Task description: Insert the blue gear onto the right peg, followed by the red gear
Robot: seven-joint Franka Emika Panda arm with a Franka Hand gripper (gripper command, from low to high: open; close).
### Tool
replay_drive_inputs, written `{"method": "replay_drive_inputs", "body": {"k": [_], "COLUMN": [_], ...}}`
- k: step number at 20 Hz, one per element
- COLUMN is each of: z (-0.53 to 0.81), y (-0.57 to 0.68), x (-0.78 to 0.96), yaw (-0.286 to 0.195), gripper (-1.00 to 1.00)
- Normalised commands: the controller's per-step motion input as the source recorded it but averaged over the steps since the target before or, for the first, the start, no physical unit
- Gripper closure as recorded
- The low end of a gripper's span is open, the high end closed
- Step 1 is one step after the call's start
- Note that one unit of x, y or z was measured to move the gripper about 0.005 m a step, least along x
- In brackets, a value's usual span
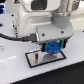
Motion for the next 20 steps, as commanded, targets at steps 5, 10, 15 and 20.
{"method": "replay_drive_inputs", "body": {"k": [5,10,15,20], "z": [0.03,-0.1,0.08,0.24], "y": [-0.01,0.0,0.01,0.0], "x": [0.15,0.19,0.16,0.27], "yaw": [0.0,0.0,0.0,0.0], "gripper": [1.0,1.0,1.0,1.0]}}
